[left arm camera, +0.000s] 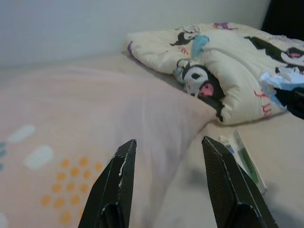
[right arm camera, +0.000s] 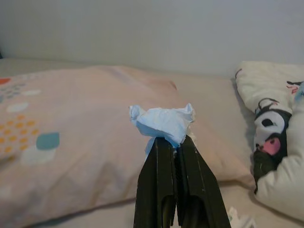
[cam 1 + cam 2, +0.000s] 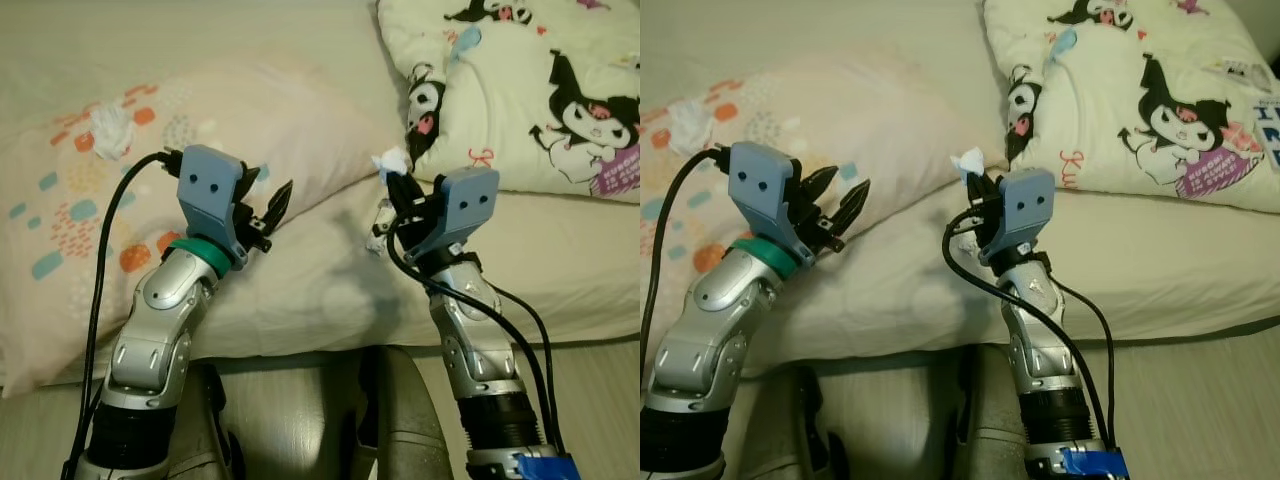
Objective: Clean up the room
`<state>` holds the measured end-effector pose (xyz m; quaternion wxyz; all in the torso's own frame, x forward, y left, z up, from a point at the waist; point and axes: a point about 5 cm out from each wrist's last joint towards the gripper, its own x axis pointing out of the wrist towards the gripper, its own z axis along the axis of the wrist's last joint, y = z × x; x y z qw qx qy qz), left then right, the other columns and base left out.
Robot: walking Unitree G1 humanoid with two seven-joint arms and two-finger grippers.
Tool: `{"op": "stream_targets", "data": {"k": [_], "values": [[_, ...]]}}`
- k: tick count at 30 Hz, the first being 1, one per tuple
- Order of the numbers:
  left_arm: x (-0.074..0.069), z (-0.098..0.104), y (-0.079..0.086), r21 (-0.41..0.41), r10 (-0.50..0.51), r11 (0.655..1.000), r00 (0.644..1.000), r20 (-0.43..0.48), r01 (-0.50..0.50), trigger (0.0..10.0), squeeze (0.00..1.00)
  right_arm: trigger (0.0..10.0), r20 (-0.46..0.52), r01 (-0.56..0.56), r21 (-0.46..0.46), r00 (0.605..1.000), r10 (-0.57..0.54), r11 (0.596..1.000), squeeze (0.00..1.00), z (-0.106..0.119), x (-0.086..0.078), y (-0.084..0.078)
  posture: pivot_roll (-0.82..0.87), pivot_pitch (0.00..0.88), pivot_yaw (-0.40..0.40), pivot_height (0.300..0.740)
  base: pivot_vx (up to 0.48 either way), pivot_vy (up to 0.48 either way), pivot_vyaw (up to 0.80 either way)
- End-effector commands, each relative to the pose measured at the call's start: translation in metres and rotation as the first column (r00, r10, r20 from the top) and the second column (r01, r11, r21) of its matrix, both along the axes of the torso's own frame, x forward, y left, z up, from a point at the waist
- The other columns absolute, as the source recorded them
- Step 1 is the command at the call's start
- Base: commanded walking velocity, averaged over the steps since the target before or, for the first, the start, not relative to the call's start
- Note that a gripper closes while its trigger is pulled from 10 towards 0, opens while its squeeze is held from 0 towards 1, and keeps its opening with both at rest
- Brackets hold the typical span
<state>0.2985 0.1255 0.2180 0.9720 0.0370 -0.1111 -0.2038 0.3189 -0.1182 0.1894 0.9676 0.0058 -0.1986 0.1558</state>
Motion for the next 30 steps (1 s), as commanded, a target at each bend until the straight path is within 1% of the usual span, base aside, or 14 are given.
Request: {"op": "stream_targets", "data": {"k": [1,8,11,23,30], "values": [[-0.0014,-0.0012,-0.0014,-0.010,-0.011,1.000,1.000,-0.002,0.011,10.0,0.00,10.0,-0.019,0.002,-0.001,1.000,-0.002,1.000,0.00,-0.0045,-0.0029,0.0002,-0.03,0.115,-0.023,0.613,0.000,0.000,0.00],[-0.0023,-0.0020,-0.0060,-0.017,-0.022,1.000,1.000,-0.006,0.022,10.0,0.00,10.0,-0.027,0.002,-0.002,1.000,-0.002,1.000,0.00,-0.0046,-0.0039,-0.0003,-0.03,0.114,-0.024,0.627,0.000,0.000,0.00],[-0.0019,-0.0020,-0.0073,-0.019,-0.025,1.000,1.000,-0.008,0.025,10.0,0.00,10.0,-0.035,0.001,-0.002,0.999,-0.002,1.000,0.00,-0.0039,-0.0051,-0.0004,-0.03,0.114,-0.024,0.642,0.000,0.000,0.00],[-0.0008,-0.0009,-0.0077,-0.018,-0.027,0.999,1.000,-0.005,0.027,10.0,0.00,10.0,-0.035,0.001,-0.001,0.999,-0.001,1.000,0.00,-0.0027,-0.0050,0.0002,-0.02,0.115,-0.024,0.671,0.000,0.000,0.00],[-0.0007,-0.0013,-0.0075,-0.022,-0.025,0.999,1.000,-0.008,0.025,10.0,0.00,10.0,-0.040,-0.003,-0.001,0.999,0.003,1.000,0.00,-0.0025,-0.0053,0.0013,-0.02,0.112,-0.025,0.696,0.000,0.000,0.00]]}}
